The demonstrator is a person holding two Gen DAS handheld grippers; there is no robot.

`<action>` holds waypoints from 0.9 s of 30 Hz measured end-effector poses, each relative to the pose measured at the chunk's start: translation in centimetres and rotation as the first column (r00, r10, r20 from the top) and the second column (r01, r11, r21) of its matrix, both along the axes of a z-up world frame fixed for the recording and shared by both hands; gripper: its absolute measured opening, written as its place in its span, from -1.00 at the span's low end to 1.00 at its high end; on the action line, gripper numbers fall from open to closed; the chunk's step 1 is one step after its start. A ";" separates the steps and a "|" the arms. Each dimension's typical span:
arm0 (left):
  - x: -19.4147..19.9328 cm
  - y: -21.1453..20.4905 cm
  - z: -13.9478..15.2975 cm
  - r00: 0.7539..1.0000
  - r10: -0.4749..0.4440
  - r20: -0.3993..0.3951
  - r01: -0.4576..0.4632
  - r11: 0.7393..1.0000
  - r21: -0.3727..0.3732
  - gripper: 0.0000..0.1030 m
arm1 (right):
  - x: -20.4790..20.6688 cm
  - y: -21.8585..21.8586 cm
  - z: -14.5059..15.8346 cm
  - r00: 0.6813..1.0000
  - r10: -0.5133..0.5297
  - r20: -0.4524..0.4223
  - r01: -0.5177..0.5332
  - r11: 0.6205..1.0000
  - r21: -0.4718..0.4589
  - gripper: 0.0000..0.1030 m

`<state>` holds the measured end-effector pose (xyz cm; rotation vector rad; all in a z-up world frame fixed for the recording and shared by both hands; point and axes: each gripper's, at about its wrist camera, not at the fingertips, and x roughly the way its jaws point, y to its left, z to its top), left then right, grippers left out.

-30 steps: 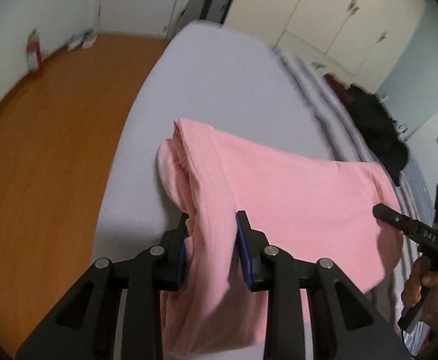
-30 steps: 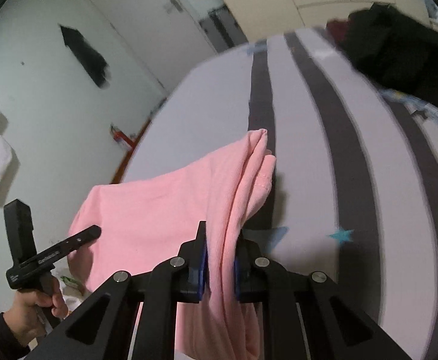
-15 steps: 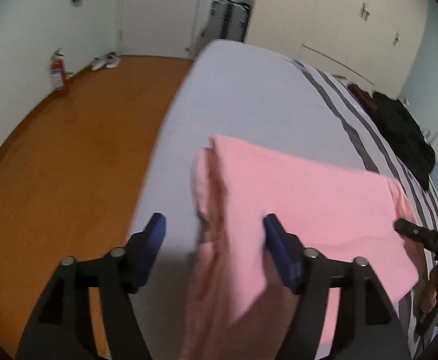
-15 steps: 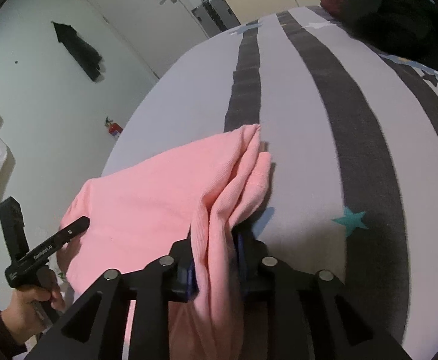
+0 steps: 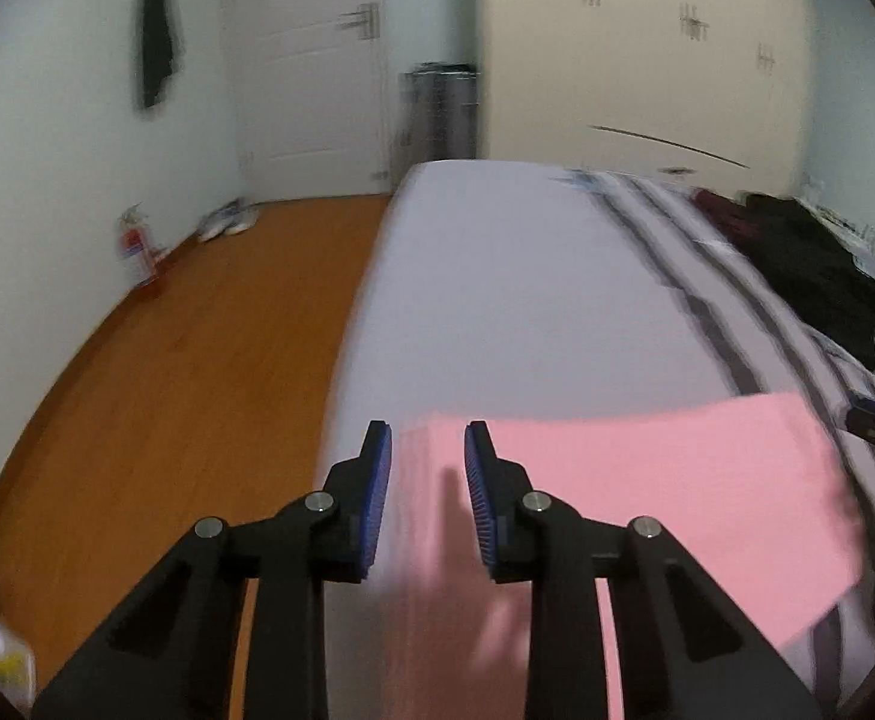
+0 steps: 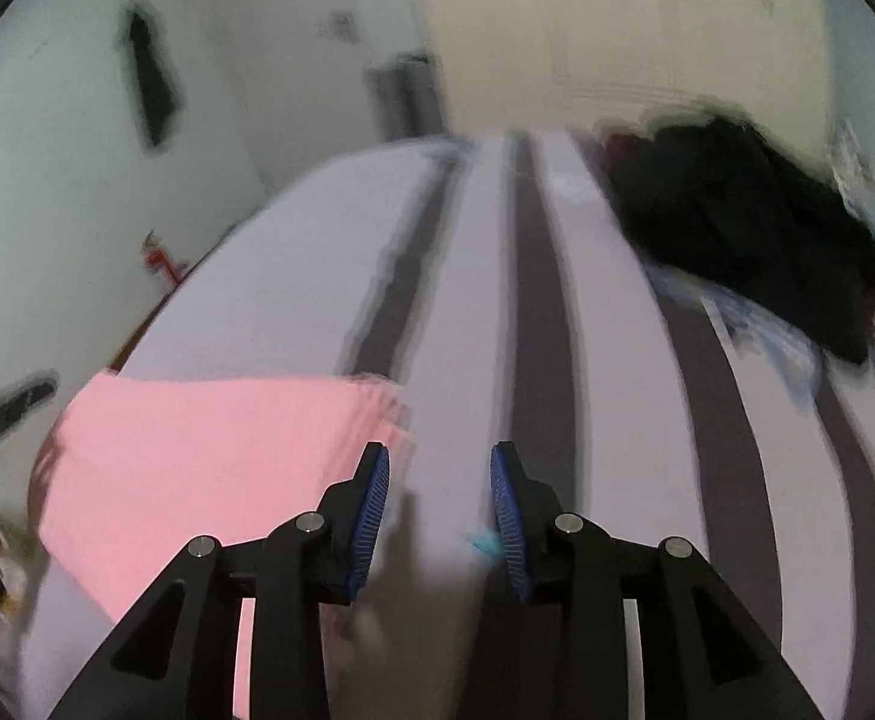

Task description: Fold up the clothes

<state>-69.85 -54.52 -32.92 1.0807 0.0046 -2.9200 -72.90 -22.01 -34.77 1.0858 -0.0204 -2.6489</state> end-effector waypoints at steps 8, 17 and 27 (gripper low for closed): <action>-3.5 0.2 -4.0 0.990 0.056 0.130 -0.058 0.998 0.014 -0.88 | -3.2 -8.2 -1.3 0.995 0.082 0.062 -0.082 0.997 0.004 -0.39; -2.7 -3.9 -4.4 0.975 0.165 0.148 -0.170 0.985 0.025 -0.96 | -5.5 -5.9 -3.6 0.992 0.021 0.123 -0.027 0.999 0.046 -0.79; 3.3 -5.5 -1.2 0.995 0.083 0.056 -0.088 0.993 0.083 -0.96 | -4.6 -1.5 -0.5 0.997 -0.062 0.055 0.061 0.998 0.022 -0.66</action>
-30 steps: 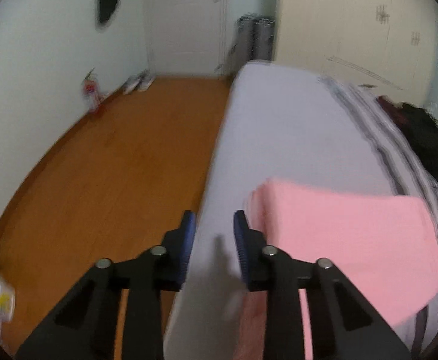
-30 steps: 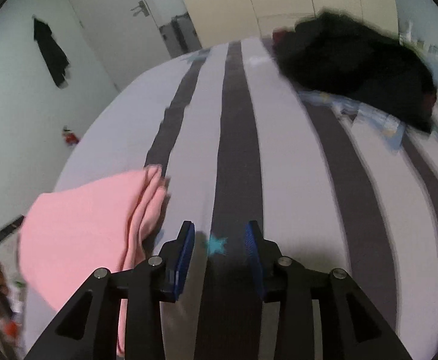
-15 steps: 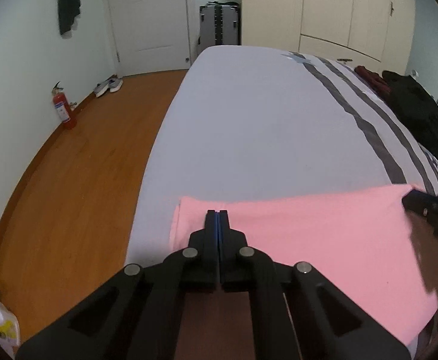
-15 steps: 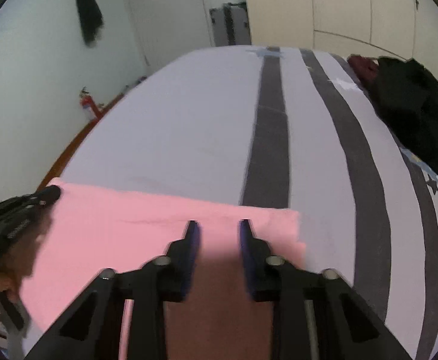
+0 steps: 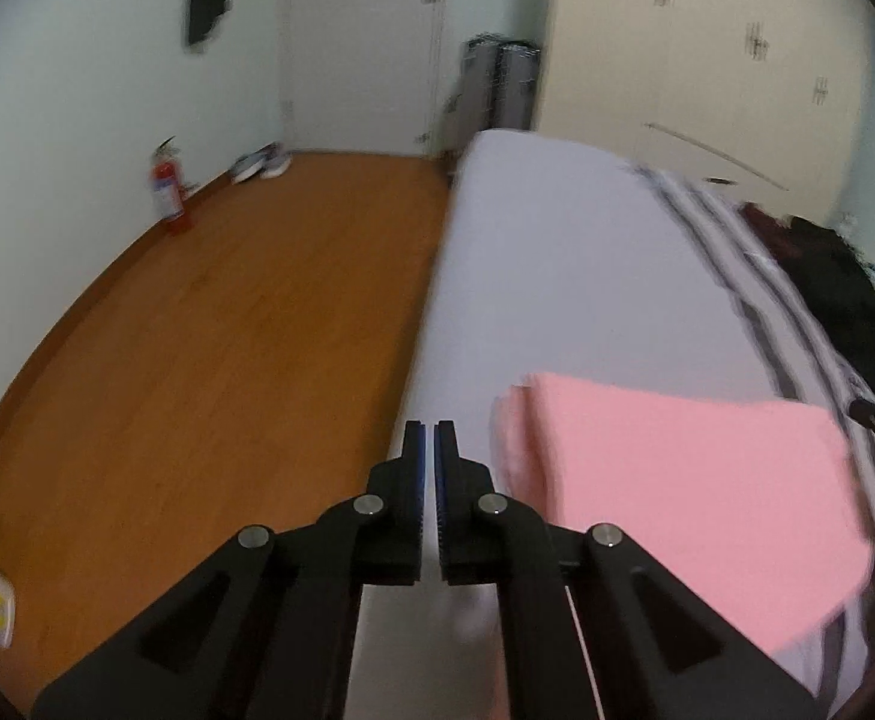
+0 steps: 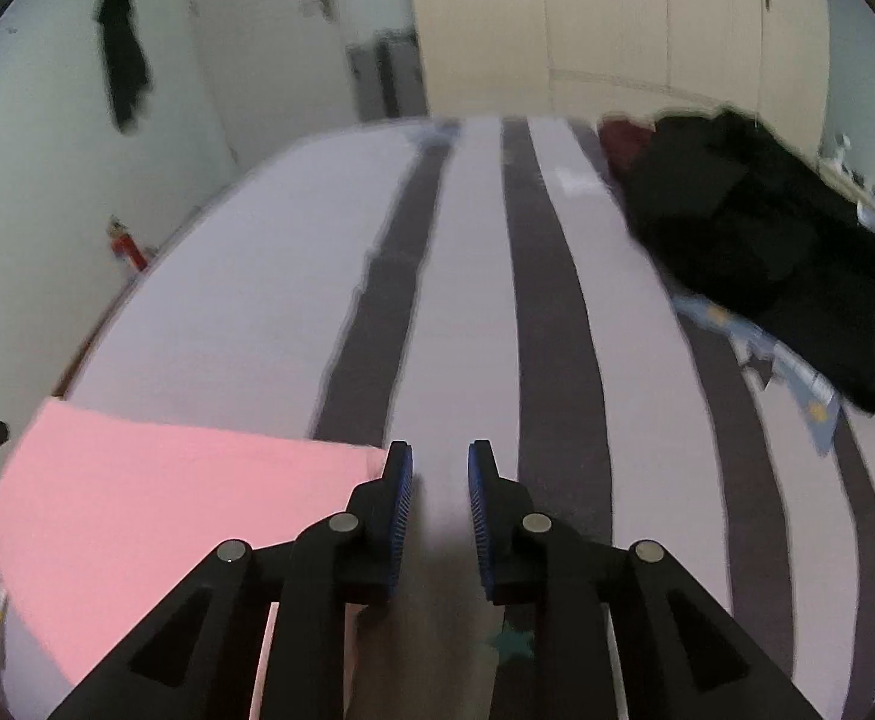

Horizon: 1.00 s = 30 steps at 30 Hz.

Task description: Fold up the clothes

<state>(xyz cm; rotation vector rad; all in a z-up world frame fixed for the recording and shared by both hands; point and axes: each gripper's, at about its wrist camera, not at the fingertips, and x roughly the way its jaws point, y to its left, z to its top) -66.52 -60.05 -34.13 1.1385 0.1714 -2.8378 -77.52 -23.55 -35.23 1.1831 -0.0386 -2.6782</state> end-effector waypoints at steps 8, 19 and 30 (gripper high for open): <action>4.0 6.7 -0.5 0.980 -0.198 -0.003 0.197 0.979 -0.041 -0.96 | 7.1 -4.7 0.4 0.982 0.181 -0.054 -0.183 0.983 -0.023 -0.66; 4.6 0.8 -2.8 0.995 -0.057 0.087 0.069 0.989 -0.131 -0.96 | 9.1 0.9 -2.9 0.998 0.057 0.025 -0.056 0.998 -0.011 -0.62; 7.3 6.1 -0.7 0.985 -0.172 0.006 0.172 0.985 -0.033 -0.96 | 13.2 -2.9 -0.1 0.979 0.200 -0.038 -0.202 0.978 -0.050 -0.61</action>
